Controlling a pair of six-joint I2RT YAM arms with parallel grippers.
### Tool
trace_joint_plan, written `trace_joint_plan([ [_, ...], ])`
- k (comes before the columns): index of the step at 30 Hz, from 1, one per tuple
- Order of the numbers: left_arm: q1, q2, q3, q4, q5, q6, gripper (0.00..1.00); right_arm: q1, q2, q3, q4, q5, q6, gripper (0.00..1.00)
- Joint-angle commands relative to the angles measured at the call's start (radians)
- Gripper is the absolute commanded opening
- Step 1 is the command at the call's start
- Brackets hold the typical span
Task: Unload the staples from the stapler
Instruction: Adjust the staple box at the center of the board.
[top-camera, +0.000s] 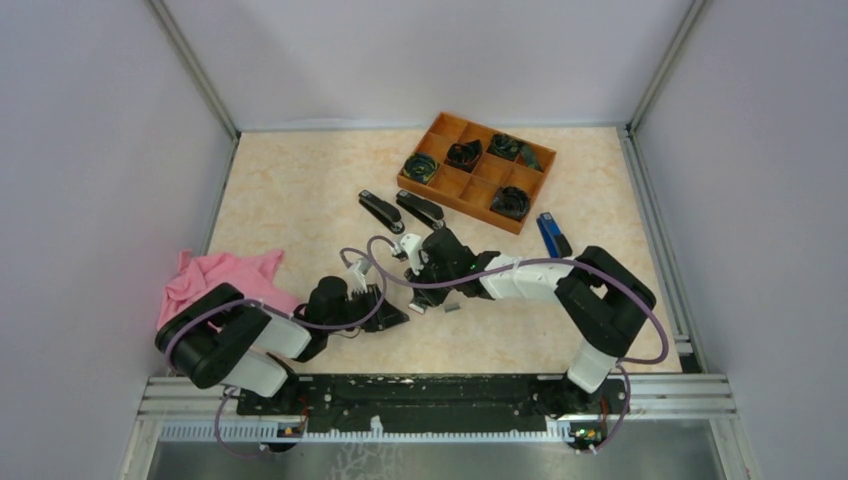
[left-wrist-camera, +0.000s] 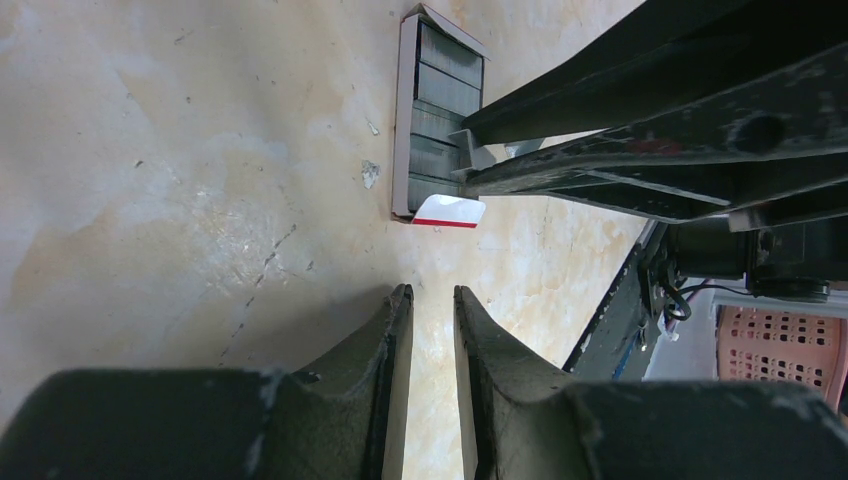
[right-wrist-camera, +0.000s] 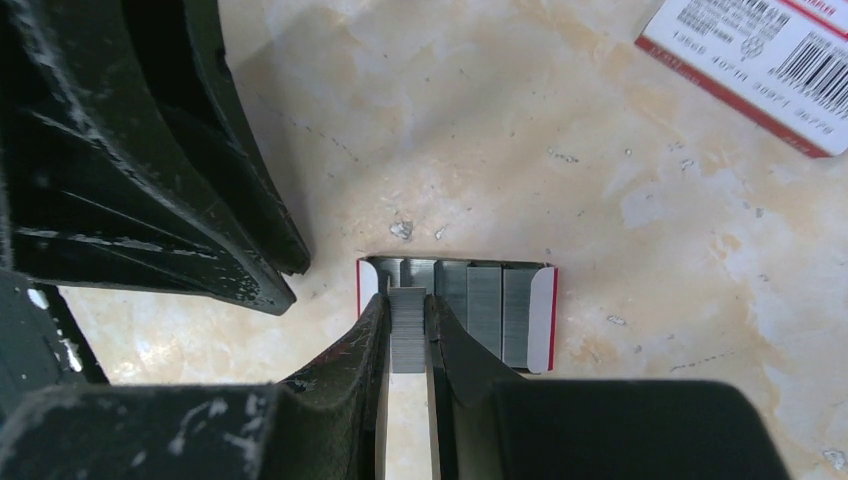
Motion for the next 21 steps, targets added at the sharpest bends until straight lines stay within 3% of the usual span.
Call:
trace_joint_plan([
  [1, 0.005, 0.025, -0.002, -0.008, 0.004, 0.011, 0.28, 0.011, 0.023, 0.042, 0.019, -0.002, -0.012, 0.06],
  [21, 0.005, 0.080, 0.022, 0.027, 0.025, 0.000, 0.28, 0.019, -0.048, 0.037, 0.021, -0.012, -0.031, 0.06],
])
